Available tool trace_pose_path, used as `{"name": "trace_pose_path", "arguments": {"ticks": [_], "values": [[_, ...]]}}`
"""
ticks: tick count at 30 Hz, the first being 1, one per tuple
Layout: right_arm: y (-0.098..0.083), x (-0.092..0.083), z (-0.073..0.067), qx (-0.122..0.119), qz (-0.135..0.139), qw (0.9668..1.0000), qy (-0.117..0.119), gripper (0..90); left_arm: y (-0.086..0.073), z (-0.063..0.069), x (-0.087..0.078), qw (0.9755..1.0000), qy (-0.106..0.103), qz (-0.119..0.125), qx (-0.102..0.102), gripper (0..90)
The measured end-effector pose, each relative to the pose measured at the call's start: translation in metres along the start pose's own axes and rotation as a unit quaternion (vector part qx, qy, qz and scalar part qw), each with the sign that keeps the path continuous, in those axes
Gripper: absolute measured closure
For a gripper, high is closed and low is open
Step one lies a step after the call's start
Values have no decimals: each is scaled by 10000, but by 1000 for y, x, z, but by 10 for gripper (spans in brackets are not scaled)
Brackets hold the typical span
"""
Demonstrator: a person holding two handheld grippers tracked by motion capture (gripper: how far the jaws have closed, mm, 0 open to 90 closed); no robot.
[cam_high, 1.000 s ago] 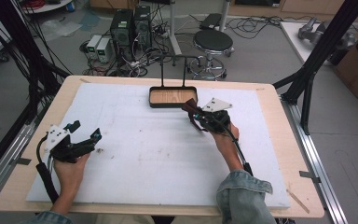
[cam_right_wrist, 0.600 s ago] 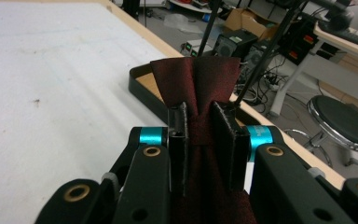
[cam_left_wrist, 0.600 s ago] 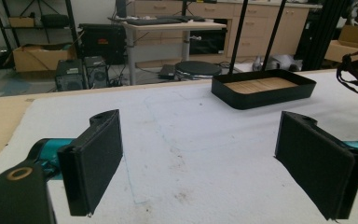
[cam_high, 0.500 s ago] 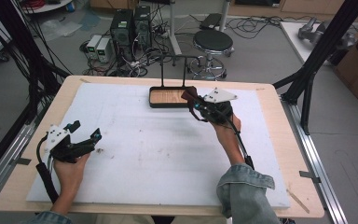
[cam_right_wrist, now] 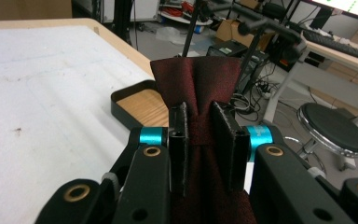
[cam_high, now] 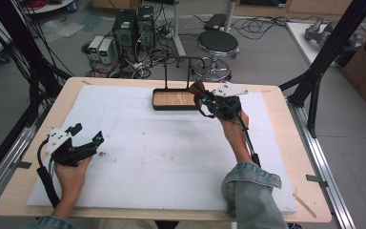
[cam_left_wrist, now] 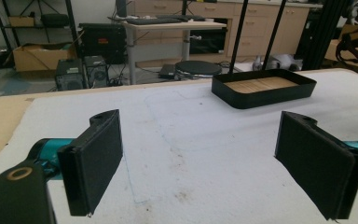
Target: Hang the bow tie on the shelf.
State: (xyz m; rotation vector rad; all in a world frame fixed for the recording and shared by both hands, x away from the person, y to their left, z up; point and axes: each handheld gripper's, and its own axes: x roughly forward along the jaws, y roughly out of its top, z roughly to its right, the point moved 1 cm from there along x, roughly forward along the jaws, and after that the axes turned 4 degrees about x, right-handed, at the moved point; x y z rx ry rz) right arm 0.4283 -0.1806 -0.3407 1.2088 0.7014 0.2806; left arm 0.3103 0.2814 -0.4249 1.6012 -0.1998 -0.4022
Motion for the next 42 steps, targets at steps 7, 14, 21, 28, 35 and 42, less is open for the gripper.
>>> {"name": "trace_pose_path", "arguments": {"ticks": [7,14,21,28,35,42], "values": [[13,2,16,142,194,9997,-97,763,0,0,0,10000,-3,-9,10,152],[27,9,25,220,264,9993,-171,764,0,0,0,10000,-10,6,5,152],[35,18,33,282,339,9987,-245,763,0,0,1,10000,-7,5,9,153],[41,27,35,523,481,9970,-309,764,0,-1,1,10000,-9,12,0,152],[46,36,36,589,498,9963,-378,764,0,-1,1,10000,-9,16,-6,152],[50,45,39,588,459,9957,-541,763,-1,-1,1,10000,-28,17,-15,152]]}}
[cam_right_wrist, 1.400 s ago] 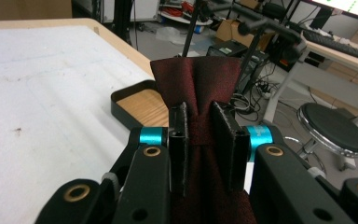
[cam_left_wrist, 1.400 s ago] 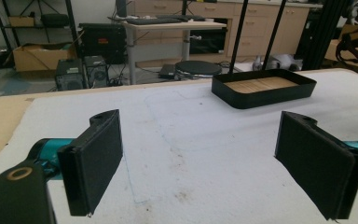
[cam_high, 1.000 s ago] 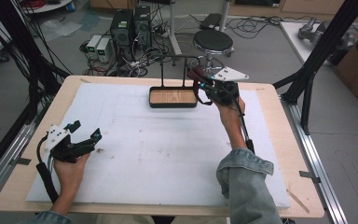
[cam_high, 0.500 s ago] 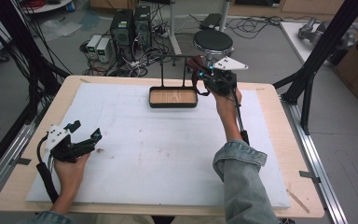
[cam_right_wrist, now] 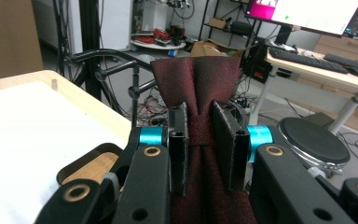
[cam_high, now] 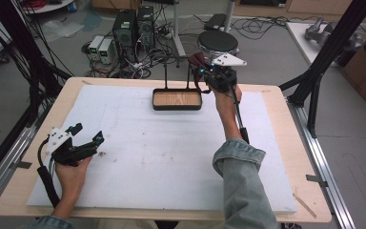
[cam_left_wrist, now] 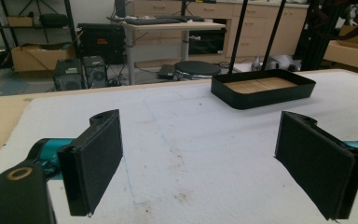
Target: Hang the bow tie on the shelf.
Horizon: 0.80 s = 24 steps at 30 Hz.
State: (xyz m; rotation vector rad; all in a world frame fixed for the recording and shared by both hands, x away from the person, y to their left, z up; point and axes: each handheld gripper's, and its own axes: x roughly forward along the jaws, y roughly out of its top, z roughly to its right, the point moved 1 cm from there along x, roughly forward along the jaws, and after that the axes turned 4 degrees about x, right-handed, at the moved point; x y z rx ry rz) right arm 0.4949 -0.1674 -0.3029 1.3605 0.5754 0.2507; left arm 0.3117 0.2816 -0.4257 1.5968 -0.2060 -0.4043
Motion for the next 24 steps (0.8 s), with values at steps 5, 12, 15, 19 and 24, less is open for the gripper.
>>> {"name": "trace_pose_path", "arguments": {"ticks": [5,12,15,19,24], "values": [[-4,3,6,98,-32,9998,-196,763,0,0,0,10000,-14,0,6,152],[-10,4,19,354,-96,9987,-355,762,0,1,-1,10000,-3,-11,11,152],[-13,6,23,388,-196,9982,-413,761,0,0,-1,10000,-8,-15,18,152],[-17,8,26,493,-236,9977,-407,758,0,0,0,10000,-17,-15,14,152],[-21,10,29,483,-347,9973,-420,758,0,0,-1,10000,-20,-12,2,152]]}}
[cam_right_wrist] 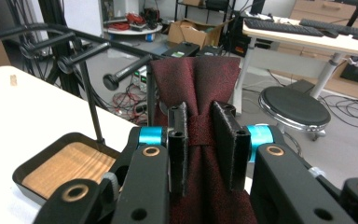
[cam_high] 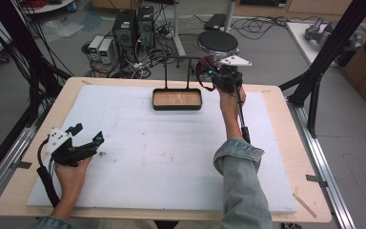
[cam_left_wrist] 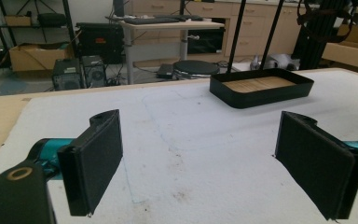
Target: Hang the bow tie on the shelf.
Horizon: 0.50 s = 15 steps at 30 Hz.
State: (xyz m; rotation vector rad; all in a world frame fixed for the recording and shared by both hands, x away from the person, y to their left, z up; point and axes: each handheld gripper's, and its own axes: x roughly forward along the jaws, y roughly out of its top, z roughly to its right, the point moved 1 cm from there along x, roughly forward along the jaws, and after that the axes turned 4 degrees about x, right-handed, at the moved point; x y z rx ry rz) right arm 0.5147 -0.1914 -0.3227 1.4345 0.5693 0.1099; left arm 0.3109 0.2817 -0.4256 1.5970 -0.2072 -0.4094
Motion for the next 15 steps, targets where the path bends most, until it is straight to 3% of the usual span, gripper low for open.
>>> {"name": "trace_pose_path", "arguments": {"ticks": [15], "values": [[-11,6,7,251,-225,9993,172,743,0,0,0,10000,-8,-12,9,152]]}}
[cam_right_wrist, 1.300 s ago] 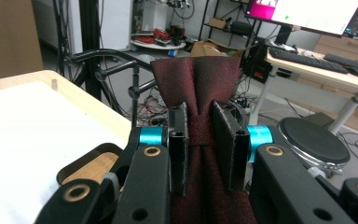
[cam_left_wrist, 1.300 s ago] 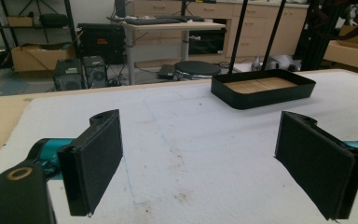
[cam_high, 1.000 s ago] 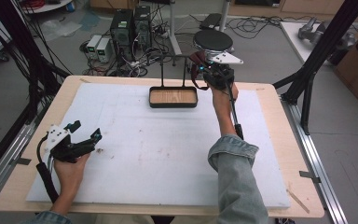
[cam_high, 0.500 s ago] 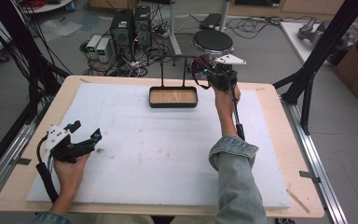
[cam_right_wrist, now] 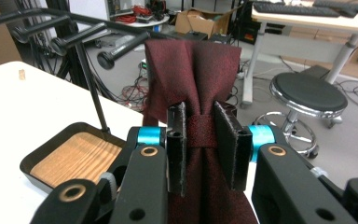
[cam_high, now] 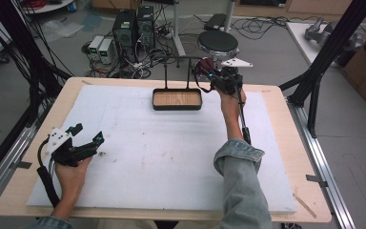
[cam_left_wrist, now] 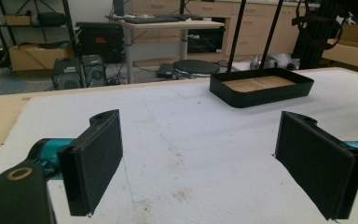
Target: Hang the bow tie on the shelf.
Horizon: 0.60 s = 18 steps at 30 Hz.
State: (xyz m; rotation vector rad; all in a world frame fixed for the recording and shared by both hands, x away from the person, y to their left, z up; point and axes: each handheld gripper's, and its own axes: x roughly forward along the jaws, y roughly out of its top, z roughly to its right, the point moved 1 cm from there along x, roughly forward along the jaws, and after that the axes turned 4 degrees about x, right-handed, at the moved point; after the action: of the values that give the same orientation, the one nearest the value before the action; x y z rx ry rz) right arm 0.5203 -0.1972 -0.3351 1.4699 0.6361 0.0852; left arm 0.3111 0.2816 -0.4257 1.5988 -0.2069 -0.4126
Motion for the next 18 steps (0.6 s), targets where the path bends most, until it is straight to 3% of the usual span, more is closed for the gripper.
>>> {"name": "trace_pose_path", "arguments": {"ticks": [10,18], "values": [[-7,7,2,122,-183,9997,-120,738,0,0,0,10000,5,-10,-7,153],[-7,9,-1,28,-233,9996,-157,733,0,0,0,10000,7,-16,1,152]]}}
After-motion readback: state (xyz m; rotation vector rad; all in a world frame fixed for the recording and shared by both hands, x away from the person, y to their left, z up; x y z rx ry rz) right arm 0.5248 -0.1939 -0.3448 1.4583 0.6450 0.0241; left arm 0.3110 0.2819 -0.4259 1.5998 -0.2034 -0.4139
